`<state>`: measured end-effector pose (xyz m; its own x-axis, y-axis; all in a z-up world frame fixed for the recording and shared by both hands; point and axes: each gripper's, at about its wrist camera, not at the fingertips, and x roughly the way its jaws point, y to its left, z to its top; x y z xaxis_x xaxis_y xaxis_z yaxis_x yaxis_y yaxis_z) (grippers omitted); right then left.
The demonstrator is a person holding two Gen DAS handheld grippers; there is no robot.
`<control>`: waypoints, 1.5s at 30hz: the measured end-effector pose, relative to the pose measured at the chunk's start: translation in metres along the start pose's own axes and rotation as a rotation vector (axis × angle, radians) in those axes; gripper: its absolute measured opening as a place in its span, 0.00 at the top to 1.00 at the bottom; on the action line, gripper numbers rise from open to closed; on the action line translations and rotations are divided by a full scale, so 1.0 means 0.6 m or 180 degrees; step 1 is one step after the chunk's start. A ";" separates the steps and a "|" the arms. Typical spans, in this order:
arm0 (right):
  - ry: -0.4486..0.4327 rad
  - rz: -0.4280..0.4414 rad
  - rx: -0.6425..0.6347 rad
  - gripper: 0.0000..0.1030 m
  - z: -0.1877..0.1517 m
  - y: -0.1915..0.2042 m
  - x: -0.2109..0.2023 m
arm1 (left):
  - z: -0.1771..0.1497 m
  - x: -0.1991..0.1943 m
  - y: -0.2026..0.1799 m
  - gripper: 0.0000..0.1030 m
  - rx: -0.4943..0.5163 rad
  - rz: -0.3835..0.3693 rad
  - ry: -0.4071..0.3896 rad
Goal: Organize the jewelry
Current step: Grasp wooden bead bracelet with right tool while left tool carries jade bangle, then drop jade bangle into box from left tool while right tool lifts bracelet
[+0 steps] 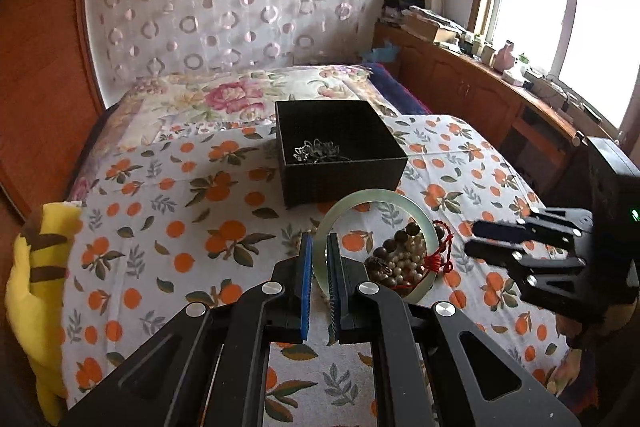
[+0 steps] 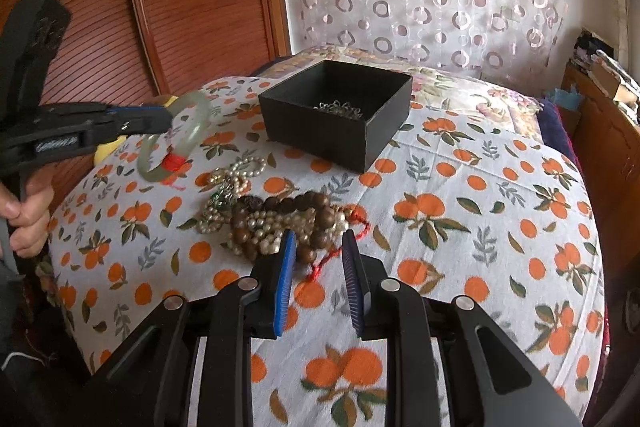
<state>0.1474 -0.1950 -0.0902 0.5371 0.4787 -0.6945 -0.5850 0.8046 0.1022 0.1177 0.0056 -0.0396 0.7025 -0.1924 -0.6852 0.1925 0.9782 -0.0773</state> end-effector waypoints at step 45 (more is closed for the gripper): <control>-0.0646 -0.0039 -0.0305 0.86 0.162 -0.026 -0.110 | 0.083 0.035 0.004 0.94 0.0078 0.0073 -0.0140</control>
<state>0.1802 -0.2051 0.0230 0.6501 0.5377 -0.5368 -0.6275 0.7783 0.0197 0.1672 -0.0001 -0.0183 0.7362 -0.1738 -0.6541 0.1924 0.9803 -0.0439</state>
